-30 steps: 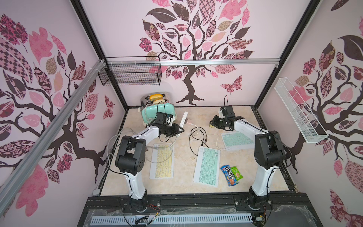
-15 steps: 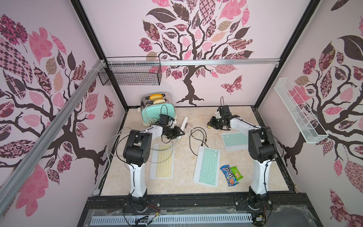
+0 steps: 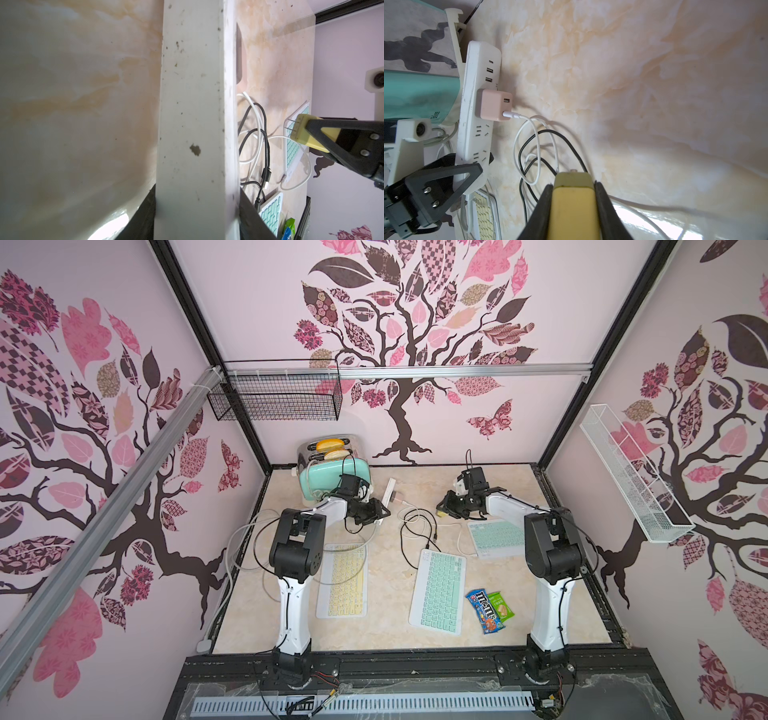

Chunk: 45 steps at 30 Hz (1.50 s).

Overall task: Unplug the wireless keyboard
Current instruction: Place the socket at the center of the board, then place the plug at the center of the board.

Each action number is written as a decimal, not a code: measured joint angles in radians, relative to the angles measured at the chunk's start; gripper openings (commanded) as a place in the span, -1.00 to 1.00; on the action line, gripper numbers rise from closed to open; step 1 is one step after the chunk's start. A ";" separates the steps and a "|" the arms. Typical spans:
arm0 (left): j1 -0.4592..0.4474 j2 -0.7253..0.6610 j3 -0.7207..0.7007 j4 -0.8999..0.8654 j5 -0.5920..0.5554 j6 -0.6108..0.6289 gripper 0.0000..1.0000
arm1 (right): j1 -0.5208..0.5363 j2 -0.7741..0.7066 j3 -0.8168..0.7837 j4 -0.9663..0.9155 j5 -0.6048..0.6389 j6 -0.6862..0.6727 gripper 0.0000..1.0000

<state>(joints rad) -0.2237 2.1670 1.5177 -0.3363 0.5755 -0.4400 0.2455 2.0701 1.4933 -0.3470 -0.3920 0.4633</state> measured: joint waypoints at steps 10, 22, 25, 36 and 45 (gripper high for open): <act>0.002 -0.001 0.047 -0.092 -0.056 0.050 0.01 | -0.014 0.146 0.143 -0.016 0.003 0.010 -0.94; 0.016 -0.001 0.094 -0.160 -0.075 0.083 0.40 | -0.048 0.205 0.199 0.005 0.002 0.048 0.27; 0.016 -0.001 0.115 -0.176 -0.081 0.099 0.40 | -0.048 0.203 0.201 0.011 0.011 0.042 0.41; -0.048 -0.240 -0.045 -0.221 -0.232 0.179 0.33 | -0.055 0.032 0.036 -0.034 0.117 -0.014 0.46; -0.280 -0.563 -0.375 -0.169 -0.304 0.151 0.30 | 0.005 -0.262 -0.212 -0.081 0.159 -0.072 0.36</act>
<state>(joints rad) -0.5041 1.6039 1.1431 -0.5053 0.2718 -0.2890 0.2501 1.8076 1.2812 -0.4282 -0.2333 0.3916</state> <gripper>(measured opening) 0.660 0.694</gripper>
